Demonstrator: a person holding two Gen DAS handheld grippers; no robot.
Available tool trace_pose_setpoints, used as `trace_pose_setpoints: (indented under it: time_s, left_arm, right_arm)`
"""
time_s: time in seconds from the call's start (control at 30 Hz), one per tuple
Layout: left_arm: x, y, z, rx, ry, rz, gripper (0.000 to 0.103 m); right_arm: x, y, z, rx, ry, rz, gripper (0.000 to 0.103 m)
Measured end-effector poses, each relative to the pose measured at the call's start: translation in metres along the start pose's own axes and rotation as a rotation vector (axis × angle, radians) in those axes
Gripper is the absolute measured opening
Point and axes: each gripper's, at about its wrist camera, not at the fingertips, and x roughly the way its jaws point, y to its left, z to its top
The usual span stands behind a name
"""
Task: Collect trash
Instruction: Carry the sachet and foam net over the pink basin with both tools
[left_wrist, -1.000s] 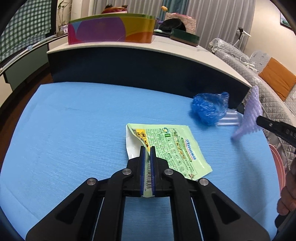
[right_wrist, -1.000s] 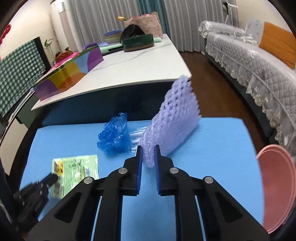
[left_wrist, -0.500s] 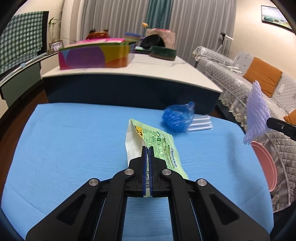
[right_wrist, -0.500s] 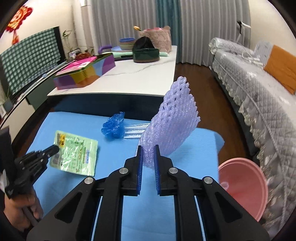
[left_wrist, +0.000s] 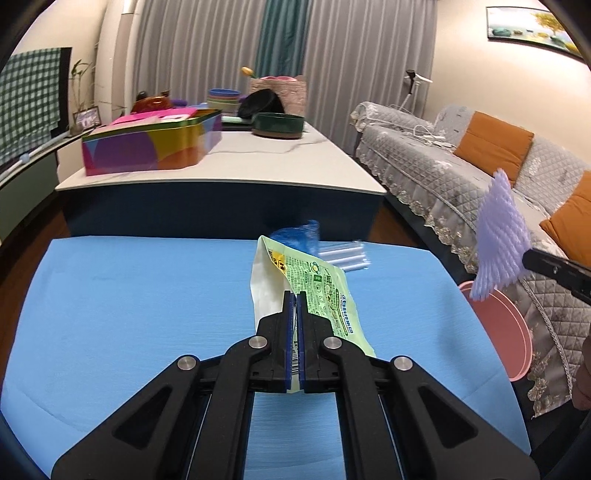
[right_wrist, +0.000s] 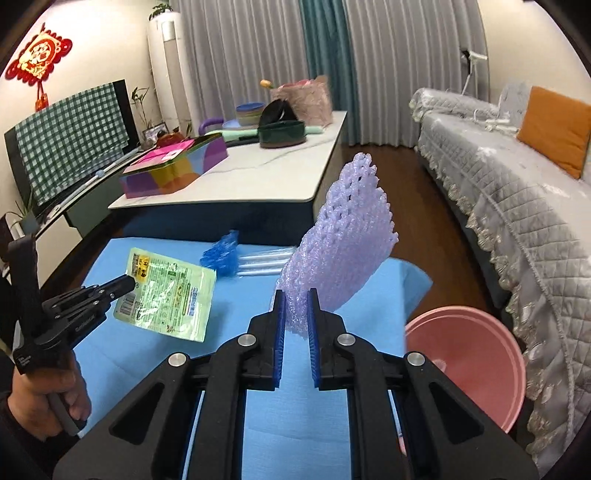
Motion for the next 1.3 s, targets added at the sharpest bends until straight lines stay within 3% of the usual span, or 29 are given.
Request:
trace_pose_setpoints:
  time_s: [1.3]
  left_arm:
    - [0.041, -0.109, -0.002, 0.080, 0.036, -0.144, 0.002]
  right_arm:
    - [-0.051, -0.111, -0.031, 0.112, -0.036, -0.192, 0.012]
